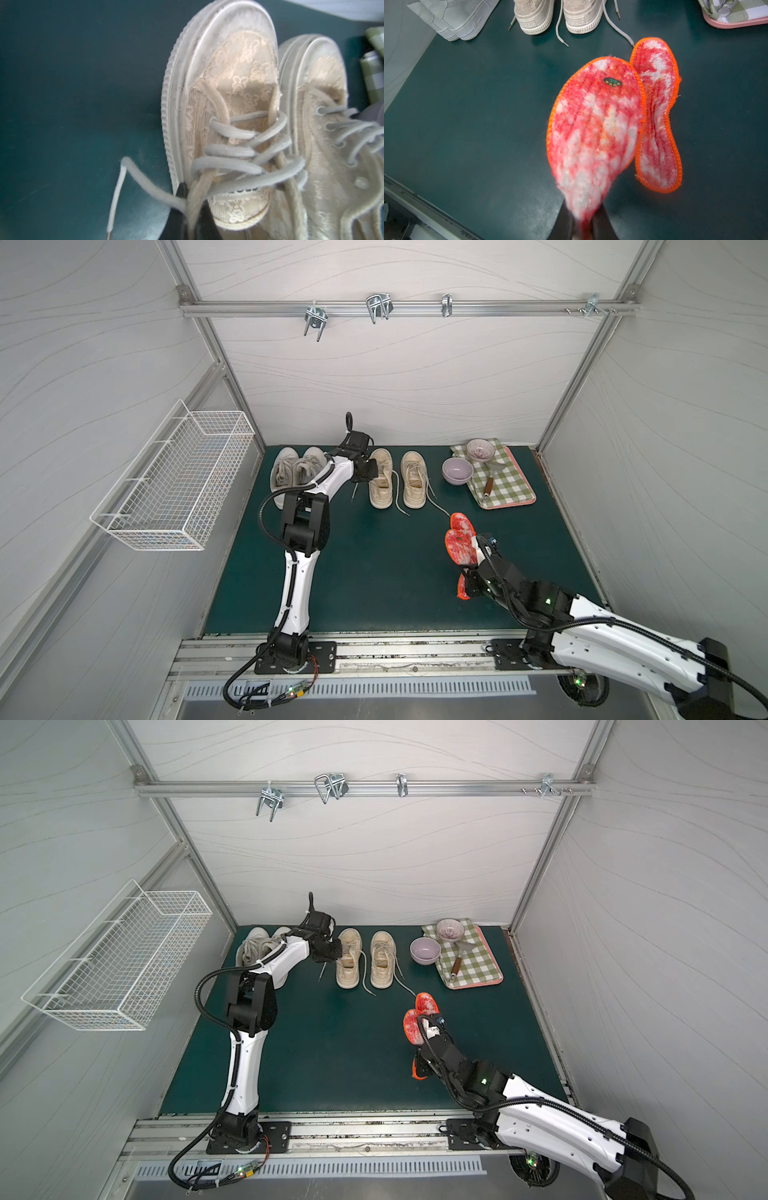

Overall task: Remove the insole from the shoe
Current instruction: Place the shoe at the center of the board.

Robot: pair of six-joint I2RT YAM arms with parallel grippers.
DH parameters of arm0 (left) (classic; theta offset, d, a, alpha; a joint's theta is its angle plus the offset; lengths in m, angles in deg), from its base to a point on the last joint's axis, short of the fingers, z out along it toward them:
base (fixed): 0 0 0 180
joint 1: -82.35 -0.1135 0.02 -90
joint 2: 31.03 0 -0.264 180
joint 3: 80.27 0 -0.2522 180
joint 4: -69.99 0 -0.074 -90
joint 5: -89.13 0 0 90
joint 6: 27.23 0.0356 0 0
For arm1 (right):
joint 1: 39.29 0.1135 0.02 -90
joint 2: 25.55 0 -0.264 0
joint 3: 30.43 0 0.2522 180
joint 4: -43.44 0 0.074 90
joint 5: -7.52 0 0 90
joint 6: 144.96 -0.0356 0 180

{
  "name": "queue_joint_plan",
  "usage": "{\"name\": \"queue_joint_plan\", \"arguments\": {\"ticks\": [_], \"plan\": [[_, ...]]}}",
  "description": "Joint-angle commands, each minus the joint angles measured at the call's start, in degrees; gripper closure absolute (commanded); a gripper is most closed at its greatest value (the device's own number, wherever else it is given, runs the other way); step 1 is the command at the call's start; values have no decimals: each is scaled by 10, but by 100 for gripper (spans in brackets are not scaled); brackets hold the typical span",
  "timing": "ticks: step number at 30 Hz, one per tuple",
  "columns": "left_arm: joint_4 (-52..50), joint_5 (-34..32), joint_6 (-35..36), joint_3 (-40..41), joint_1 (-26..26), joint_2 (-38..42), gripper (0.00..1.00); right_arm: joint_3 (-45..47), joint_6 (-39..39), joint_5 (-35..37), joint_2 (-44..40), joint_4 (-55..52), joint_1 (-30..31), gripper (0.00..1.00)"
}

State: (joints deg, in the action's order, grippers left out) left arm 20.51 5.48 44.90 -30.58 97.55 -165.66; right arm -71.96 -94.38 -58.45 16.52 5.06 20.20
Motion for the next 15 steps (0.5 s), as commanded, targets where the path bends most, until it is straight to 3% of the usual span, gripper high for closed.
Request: {"name": "queue_joint_plan", "arguments": {"ticks": [1, 5, 8, 15], "plan": [[-6, 32, 12, -62, 19, -19, 85, -11, 3, -11, 32, 12, -8, 100], [-62, -3, -2, -107, 31, -33, 63, -57, 28, -17, 94, -8, -33, 100], [-100, -62, -45, -94, 27, -6, 45, -94, 53, -32, 136, -21, -63, 100], [-65, -105, -125, 102, 14, 156, 31, -159, 92, -76, 236, 0, -131, 100]]}}
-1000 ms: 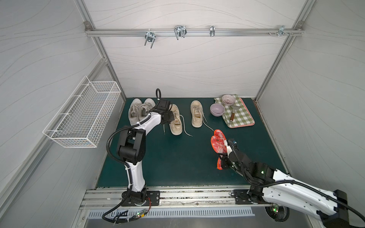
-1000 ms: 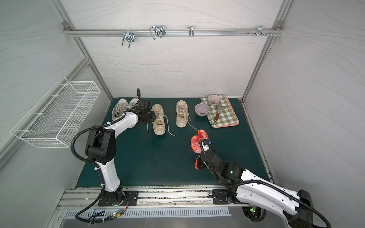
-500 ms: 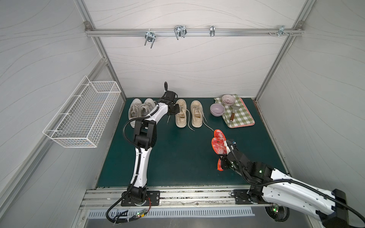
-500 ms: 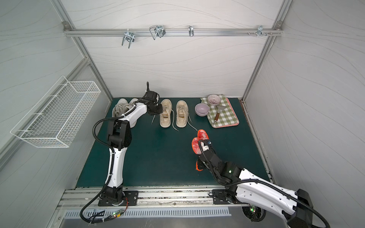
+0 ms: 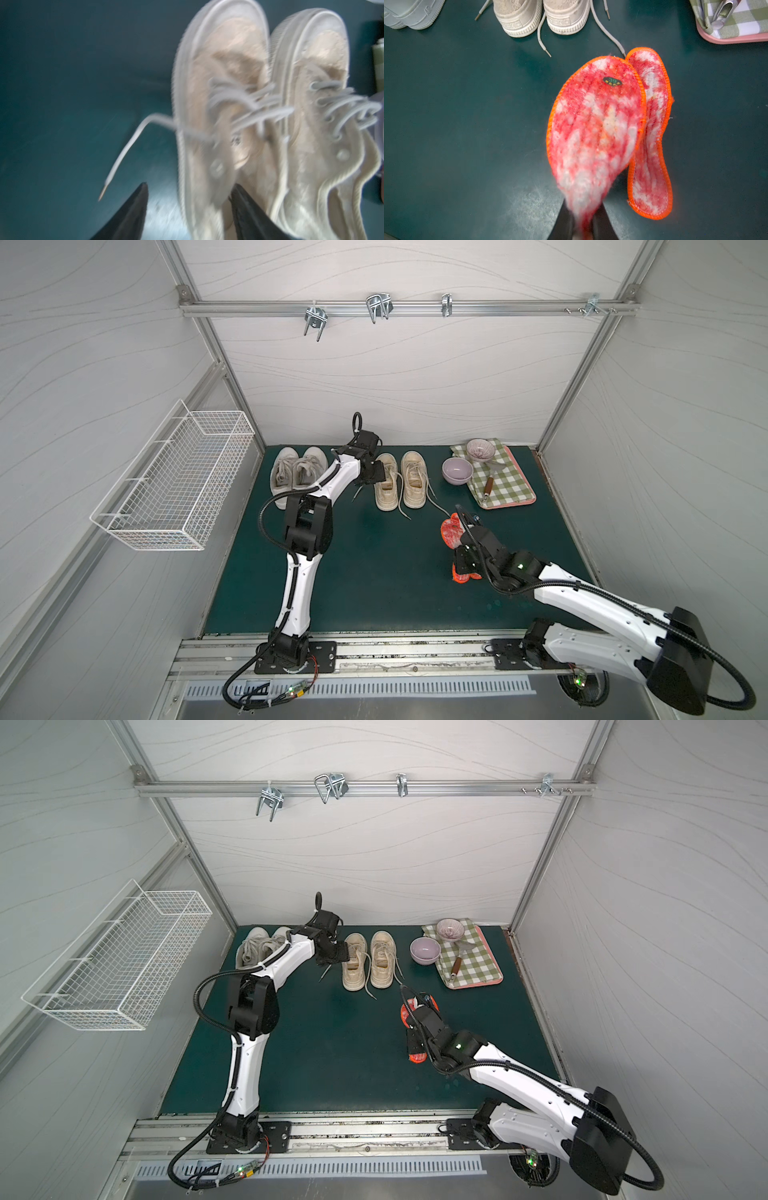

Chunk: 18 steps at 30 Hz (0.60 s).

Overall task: Remove the insole from the shoe
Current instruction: Place the shoe at the center of the board, then place the insole at the center of the board.

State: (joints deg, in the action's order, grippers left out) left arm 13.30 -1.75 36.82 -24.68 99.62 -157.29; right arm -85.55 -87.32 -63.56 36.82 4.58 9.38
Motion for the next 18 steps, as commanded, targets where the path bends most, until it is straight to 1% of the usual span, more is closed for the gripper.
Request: {"name": "queue_joint_plan", "arguments": {"ticks": [1, 2, 3, 4, 5, 7, 10, 16, 17, 18], "plan": [[28, -32, -58, 97, -7, 106, 30, -34, 24, -34, 53, 6, -33, 100], [51, -36, -74, 138, -7, 137, 31, -43, 29, -39, 68, 9, -39, 100], [93, -43, -96, 204, -6, 185, 30, -53, 34, -40, 87, 13, -43, 100], [153, -45, -118, 279, -7, 238, 27, -64, 41, -41, 106, 13, -44, 100], [202, -46, -133, 336, -7, 277, 26, -75, 45, -40, 121, 13, -45, 100], [270, -42, -155, 428, -7, 350, 24, -96, 51, -39, 159, 10, -46, 100], [292, -27, -172, 489, 0, 408, 25, -119, 51, -48, 211, 12, -49, 100], [338, -4, -190, 589, 35, 477, 25, -153, 43, -49, 287, 1, -49, 100], [336, -4, -190, 596, 39, 483, 26, -155, 42, -48, 294, -1, -50, 99], [333, -5, -189, 604, 44, 490, 26, -157, 40, -49, 301, -4, -51, 97]]}}
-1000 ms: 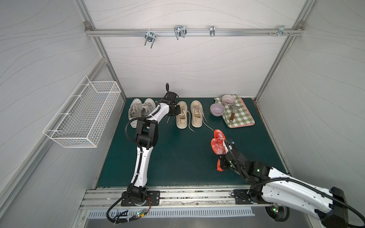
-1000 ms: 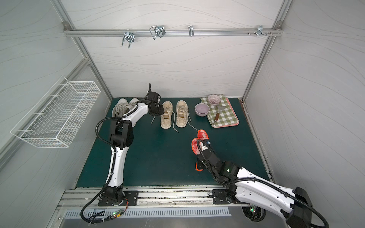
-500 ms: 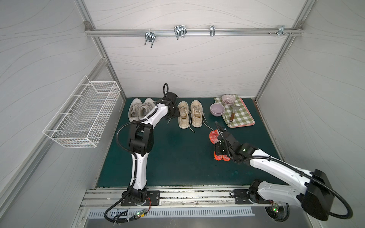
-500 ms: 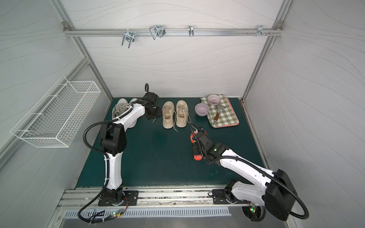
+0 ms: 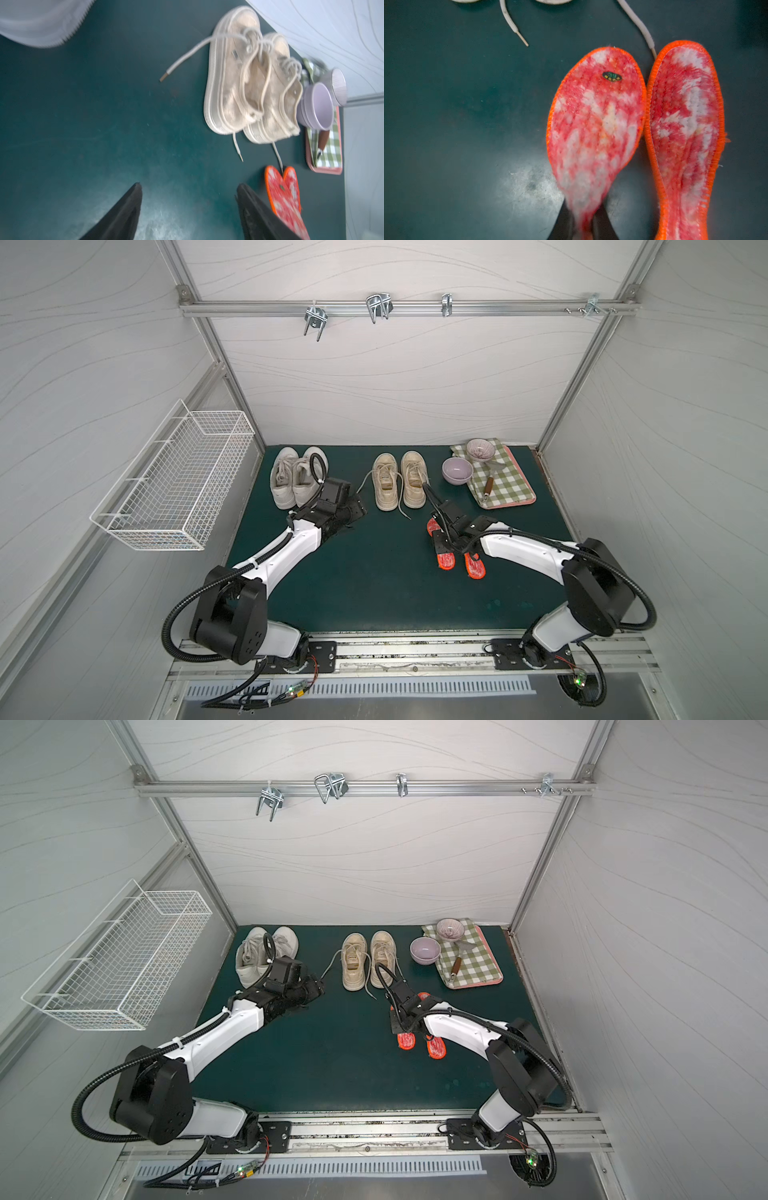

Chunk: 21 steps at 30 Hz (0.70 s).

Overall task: Remove the insole from the shoe
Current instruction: Place the insole at the center of the board.

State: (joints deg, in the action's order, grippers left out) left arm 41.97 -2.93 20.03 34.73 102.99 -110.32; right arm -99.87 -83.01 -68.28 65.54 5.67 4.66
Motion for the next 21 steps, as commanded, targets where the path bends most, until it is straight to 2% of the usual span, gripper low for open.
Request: {"name": "queue_joint_plan", "arguments": {"ticks": [1, 2, 7, 9, 15, 21], "plan": [[45, 6, -17, 16, 14, 26, 26, -14, -6, -2, 19, -16, -3, 94], [41, 6, -15, 20, 16, 32, 26, -13, -6, -5, 23, -17, -3, 90], [33, -6, -7, 47, 18, 65, 26, 12, -9, -11, -1, -11, 1, 52], [25, -14, -3, 50, 18, 75, 26, 18, -9, 0, -24, -14, 5, 46], [16, -27, 7, 55, 18, 89, 26, 11, -6, 23, -58, -30, 15, 45], [14, -23, 10, 54, 18, 92, 26, -20, 2, 13, 0, -19, 15, 53]]}}
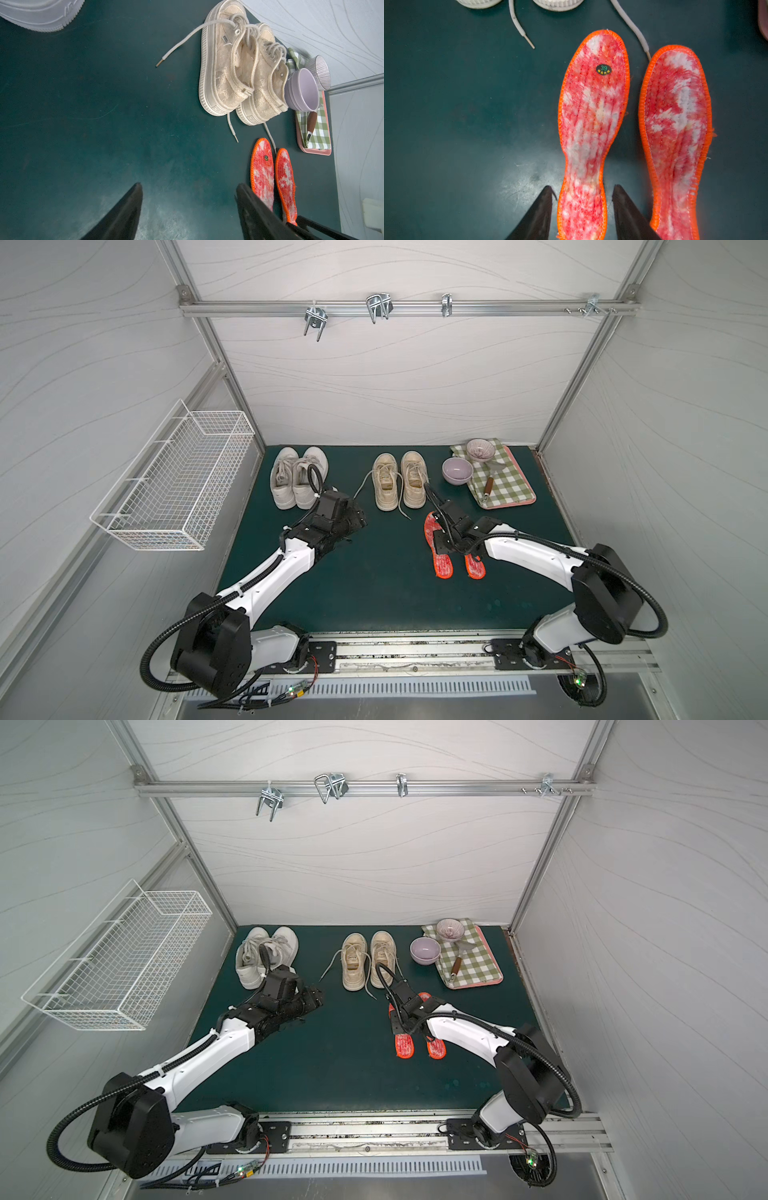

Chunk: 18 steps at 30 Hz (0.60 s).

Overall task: Remove the insole from the shoe
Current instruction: Place the insole at the center of the board, then move the shoe to the center of the board.

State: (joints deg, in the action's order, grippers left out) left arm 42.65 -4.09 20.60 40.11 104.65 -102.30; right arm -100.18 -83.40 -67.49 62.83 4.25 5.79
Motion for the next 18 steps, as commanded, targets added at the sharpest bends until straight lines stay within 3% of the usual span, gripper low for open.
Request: {"name": "queue_joint_plan", "arguments": {"ticks": [1, 8, 18], "plan": [[8, -8, 8, 1, 1, 14, 24, -18, 5, 9, 38, 3, 2, 54], [-7, 8, 27, -13, 1, 2, 23, -9, -7, -9, 92, 34, -8, 58], [-21, 11, 31, -47, 1, -19, 23, 34, -55, 7, 69, 24, -17, 65]]}}
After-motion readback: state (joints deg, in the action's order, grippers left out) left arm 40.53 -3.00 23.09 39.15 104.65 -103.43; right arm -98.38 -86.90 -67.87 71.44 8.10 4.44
